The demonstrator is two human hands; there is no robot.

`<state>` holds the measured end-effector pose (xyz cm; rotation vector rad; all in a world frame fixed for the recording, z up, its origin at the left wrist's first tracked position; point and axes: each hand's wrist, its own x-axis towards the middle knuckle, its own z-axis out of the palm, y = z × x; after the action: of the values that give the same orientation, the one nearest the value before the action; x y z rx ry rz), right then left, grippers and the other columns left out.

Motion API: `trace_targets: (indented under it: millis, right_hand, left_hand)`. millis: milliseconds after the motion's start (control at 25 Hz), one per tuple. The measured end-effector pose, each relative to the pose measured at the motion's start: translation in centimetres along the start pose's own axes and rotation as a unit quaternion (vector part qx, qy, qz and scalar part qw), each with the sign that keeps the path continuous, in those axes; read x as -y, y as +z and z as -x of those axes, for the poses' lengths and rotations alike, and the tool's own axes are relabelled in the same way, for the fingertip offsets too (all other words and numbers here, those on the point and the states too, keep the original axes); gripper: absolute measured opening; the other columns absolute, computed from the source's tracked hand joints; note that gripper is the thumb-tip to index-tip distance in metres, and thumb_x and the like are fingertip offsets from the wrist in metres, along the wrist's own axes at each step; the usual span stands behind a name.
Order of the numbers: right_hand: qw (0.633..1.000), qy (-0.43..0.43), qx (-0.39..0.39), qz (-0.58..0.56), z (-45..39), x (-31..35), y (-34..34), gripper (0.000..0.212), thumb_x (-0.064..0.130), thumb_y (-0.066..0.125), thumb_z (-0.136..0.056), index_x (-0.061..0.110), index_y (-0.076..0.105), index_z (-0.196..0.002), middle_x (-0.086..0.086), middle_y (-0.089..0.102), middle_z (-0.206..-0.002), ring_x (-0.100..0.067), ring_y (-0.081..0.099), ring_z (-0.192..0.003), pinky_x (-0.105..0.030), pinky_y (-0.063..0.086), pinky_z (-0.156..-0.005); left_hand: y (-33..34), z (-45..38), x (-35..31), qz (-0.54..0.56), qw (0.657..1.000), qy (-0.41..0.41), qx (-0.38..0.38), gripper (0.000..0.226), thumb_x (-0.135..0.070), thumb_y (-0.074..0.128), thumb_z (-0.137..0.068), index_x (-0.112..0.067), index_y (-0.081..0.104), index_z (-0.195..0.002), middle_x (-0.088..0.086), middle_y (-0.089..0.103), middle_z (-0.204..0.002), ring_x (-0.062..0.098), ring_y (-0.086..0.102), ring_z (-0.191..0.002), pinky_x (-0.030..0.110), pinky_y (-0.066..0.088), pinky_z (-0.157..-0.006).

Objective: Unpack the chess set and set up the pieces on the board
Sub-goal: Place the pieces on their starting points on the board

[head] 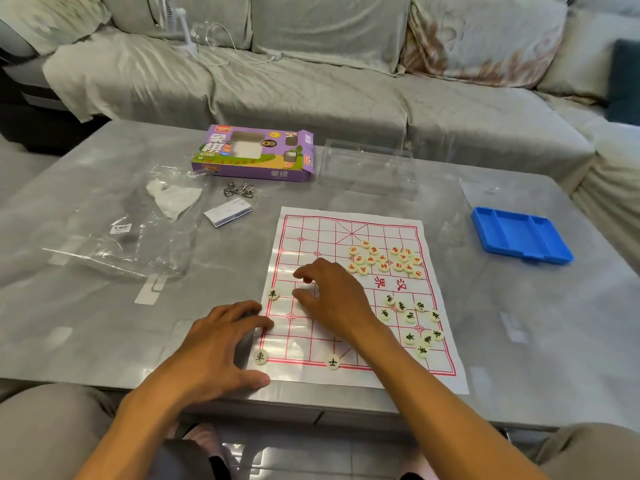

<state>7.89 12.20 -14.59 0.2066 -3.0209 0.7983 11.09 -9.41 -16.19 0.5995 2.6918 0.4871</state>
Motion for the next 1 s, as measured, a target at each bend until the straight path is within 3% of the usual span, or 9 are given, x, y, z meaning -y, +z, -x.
trace_targets:
  millis: [160,240,360,600,720,880,1000]
  right_hand:
    - [0.994,0.097,-0.029,0.043,2.9,-6.7,-5.4,0.024,0.03,0.056,-0.094,0.029,0.061,-0.118,0.008,0.062,-0.122,-0.009,0.055,-0.105,-0.023,0.043,-0.09]
    - [0.988,0.135,0.014,0.069,4.0,-9.2,-6.9,0.028,0.025,0.052,-0.097,0.033,0.059,-0.122,0.009,0.057,-0.132,-0.013,0.054,-0.114,-0.029,0.046,-0.097]
    - [0.987,0.096,0.091,0.094,4.8,-10.2,-6.9,0.03,0.026,0.05,-0.098,0.037,0.058,-0.125,0.011,0.05,-0.137,-0.013,0.048,-0.122,-0.028,0.044,-0.099]
    - [0.982,0.097,0.038,0.155,4.4,-10.3,-6.1,0.035,0.047,0.055,-0.092,0.033,0.057,-0.124,0.009,0.06,-0.122,-0.011,0.057,-0.102,-0.024,0.049,-0.087]
    - [0.985,0.086,0.054,0.142,4.5,-10.7,-6.3,0.034,0.039,0.053,-0.095,0.038,0.053,-0.129,0.01,0.056,-0.128,-0.012,0.053,-0.111,-0.026,0.046,-0.092]
    - [0.98,0.063,0.068,0.174,4.3,-11.1,-6.7,0.031,0.041,0.051,-0.095,0.032,0.057,-0.125,0.009,0.059,-0.123,-0.011,0.053,-0.107,-0.024,0.045,-0.09]
    - [0.985,0.059,0.006,0.165,4.5,-10.4,-6.9,0.033,0.044,0.055,-0.092,0.029,0.061,-0.121,0.008,0.063,-0.118,-0.01,0.054,-0.102,-0.025,0.045,-0.088]
  left_hand:
    - [-0.1,0.0,0.1,0.01,1.0,0.008,0.0,0.082,-0.072,0.065,-0.064,-0.051,0.031,-0.135,-0.027,0.014,-0.151,0.005,0.014,-0.14,0.036,0.021,-0.115]
    - [-0.2,0.0,0.0,0.006,1.0,0.004,0.0,0.082,-0.072,0.066,-0.063,-0.05,0.032,-0.134,-0.026,0.015,-0.151,0.006,0.016,-0.139,0.037,0.022,-0.115]
    - [-0.2,-0.1,-0.2,0.011,1.0,0.003,0.002,0.081,-0.071,0.067,-0.063,-0.05,0.033,-0.134,-0.026,0.017,-0.15,0.006,0.017,-0.139,0.037,0.023,-0.114]
    - [-0.2,0.0,-0.1,0.021,1.0,0.005,0.0,0.08,-0.07,0.068,-0.064,-0.05,0.034,-0.133,-0.027,0.016,-0.15,0.005,0.017,-0.138,0.036,0.024,-0.114]
    - [-0.1,0.0,-0.1,0.016,1.0,0.005,-0.003,0.08,-0.069,0.068,-0.064,-0.05,0.034,-0.133,-0.027,0.017,-0.15,0.005,0.018,-0.138,0.036,0.023,-0.114]
    - [-0.3,0.1,-0.3,0.01,1.0,0.002,0.0,0.08,-0.069,0.068,-0.065,-0.049,0.033,-0.134,-0.025,0.017,-0.151,0.007,0.017,-0.139,0.037,0.022,-0.114]
    - [-0.4,0.3,-0.5,0.015,1.0,0.002,-0.002,0.081,-0.067,0.069,-0.065,-0.047,0.034,-0.135,-0.025,0.018,-0.15,0.007,0.017,-0.139,0.038,0.022,-0.114]
